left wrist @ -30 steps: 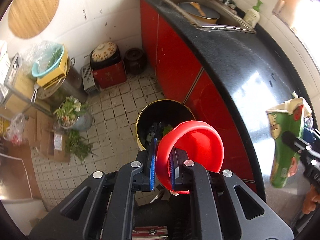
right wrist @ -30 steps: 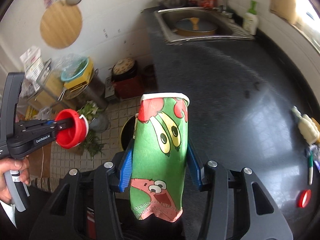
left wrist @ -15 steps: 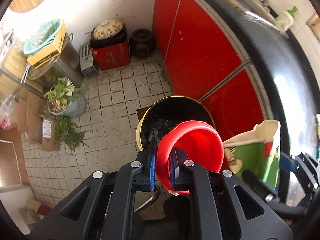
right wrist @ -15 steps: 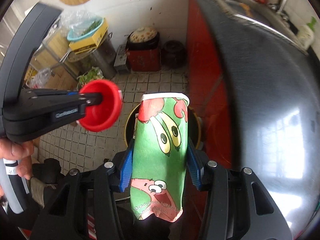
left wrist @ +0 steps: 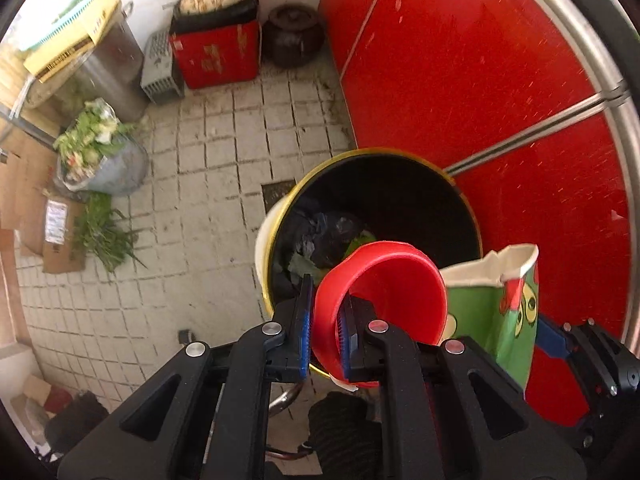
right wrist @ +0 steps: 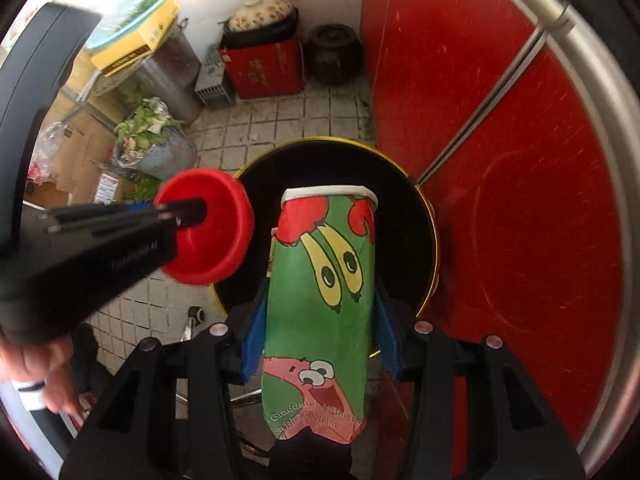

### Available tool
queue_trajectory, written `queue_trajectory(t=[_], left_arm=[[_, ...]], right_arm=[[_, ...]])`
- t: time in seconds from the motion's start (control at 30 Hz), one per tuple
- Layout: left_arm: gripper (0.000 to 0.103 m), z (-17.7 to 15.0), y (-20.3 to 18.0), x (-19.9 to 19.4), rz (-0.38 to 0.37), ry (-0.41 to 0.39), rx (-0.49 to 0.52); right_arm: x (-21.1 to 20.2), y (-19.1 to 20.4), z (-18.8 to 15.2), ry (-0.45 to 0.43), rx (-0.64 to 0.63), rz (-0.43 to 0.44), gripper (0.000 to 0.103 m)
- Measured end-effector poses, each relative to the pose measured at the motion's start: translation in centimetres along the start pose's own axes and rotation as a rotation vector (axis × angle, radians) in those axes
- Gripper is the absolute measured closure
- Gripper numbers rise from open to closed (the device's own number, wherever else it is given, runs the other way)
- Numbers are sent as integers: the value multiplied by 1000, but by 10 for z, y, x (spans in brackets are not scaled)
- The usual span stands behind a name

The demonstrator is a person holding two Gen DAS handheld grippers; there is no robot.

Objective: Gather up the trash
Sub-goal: 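Open both tools to drop the funnel and cup into the bin, then move the left tool to the white foam brush while the right tool approaches the red lid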

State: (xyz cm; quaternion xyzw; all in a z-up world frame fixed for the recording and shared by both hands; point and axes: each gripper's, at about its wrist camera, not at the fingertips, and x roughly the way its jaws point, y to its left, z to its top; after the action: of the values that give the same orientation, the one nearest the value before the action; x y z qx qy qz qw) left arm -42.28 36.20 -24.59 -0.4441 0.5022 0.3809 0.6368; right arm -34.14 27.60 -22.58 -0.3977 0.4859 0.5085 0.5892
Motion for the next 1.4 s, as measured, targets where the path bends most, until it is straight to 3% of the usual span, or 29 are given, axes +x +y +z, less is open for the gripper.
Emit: queue_trajectory(t=[0.17, 0.23, 0.27, 0.3, 0.37, 0.5, 0.6, 0.7, 0.83, 0.97, 1.13, 1.23, 1.33, 1.4], left_arm=[[91, 1, 6, 20, -17, 30, -13], [70, 7, 11, 13, -13, 25, -42], [37, 10, 14, 3, -5, 2, -55], [18, 15, 19, -16, 29, -61, -72], [17, 22, 26, -58, 56, -145, -73], [14, 28, 33, -135, 63, -212, -96], [10, 22, 27, -195, 35, -280, -117], [9, 16, 6, -244, 0, -336, -85], [8, 16, -50, -265, -34, -348, 1], [8, 9, -128, -249, -91, -280, 137], [8, -8, -241, -227, -157, -206, 326], [8, -22, -311, -223, -186, -175, 475], [8, -40, -380, -222, -193, -181, 681], [8, -52, -419, -221, -203, -184, 788]], right_arm=[[20, -6, -2, 20, 21, 31, 53], [19, -3, -4, 15, 8, 38, 48], [15, 1, -6, 9, -7, 46, 35], [12, 3, -6, 3, -15, 52, 27], [-6, 9, -11, -21, -37, 55, 22], [-59, 16, -10, -89, -62, 63, 18], [-127, 9, -6, -171, -57, 127, 18], [-207, -15, -14, -305, -60, 116, 17], [-278, -88, -46, -392, 0, -11, 16], [-313, -212, -120, -379, 250, -237, 15], [-341, -336, -240, -319, 618, -413, 15], [-355, -375, -301, -319, 794, -415, 7], [-359, -405, -356, -306, 954, -341, 7], [-354, -415, -375, -290, 997, -347, 7]])
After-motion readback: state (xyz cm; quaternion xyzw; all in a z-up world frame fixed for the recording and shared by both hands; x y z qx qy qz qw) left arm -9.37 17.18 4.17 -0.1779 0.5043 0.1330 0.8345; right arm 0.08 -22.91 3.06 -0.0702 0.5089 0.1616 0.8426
